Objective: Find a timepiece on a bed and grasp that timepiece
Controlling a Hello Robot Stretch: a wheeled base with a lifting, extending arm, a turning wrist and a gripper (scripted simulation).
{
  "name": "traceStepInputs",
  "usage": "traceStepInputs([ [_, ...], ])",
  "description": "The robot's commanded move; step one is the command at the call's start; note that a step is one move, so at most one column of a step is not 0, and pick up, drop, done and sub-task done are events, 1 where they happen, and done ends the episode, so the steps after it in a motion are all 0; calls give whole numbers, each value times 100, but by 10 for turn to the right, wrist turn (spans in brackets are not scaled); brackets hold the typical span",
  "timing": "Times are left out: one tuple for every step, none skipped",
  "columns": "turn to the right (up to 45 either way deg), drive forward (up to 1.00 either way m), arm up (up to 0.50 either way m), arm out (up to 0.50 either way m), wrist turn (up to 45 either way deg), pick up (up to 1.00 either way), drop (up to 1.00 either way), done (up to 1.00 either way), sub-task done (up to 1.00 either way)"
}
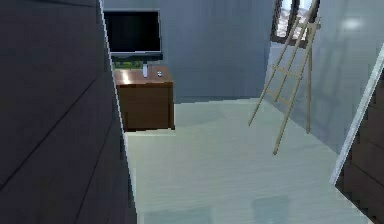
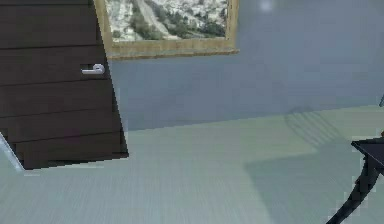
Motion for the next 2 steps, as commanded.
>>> traceStepInputs([
  [0,50,0,0,0,0,0,0,0],
  [90,0,0,0,0,0,0,0,0],
])
